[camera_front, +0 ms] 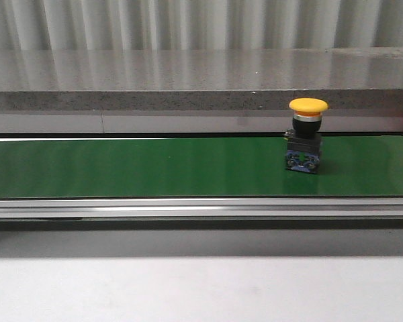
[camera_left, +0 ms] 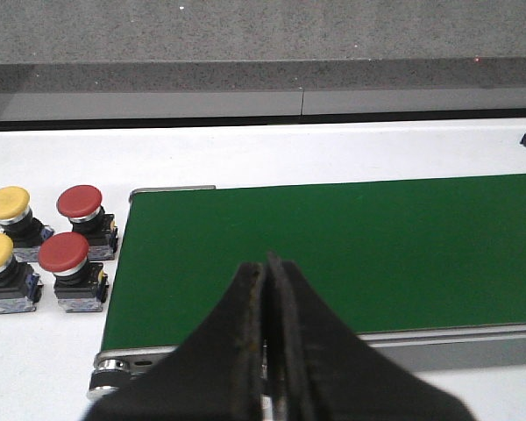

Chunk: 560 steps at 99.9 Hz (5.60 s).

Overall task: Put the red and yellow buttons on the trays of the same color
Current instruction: 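Grasp the yellow button on the belt with the right gripper, then place the yellow button into the yellow tray and open the right gripper, then return the right gripper to above the belt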

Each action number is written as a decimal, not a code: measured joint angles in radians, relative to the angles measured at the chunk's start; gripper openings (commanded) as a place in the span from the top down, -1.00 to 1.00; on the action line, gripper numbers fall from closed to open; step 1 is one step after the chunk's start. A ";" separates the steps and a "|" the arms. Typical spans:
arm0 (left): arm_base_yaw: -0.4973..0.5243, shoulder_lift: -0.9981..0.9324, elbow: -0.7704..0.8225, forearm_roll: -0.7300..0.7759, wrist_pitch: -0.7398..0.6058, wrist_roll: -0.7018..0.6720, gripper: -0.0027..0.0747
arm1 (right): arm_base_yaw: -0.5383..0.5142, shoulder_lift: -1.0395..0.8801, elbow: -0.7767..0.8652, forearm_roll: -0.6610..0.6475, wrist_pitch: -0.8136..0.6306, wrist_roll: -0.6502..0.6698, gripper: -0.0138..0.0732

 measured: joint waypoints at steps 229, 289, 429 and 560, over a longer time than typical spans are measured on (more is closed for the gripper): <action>0.000 0.000 0.000 0.000 0.000 0.000 0.98 | 0.308 -0.183 0.470 -0.009 -0.149 0.071 0.22; 0.000 0.000 0.000 0.000 0.000 0.000 0.98 | -0.319 -0.315 0.470 -0.079 -0.189 0.326 0.22; 0.000 0.000 0.000 0.000 0.000 0.000 0.98 | -0.406 0.115 0.472 -0.079 -0.334 0.390 -0.19; 0.000 0.000 0.000 0.000 0.000 0.000 0.98 | 0.021 -0.510 0.476 -0.056 -0.232 0.289 -0.73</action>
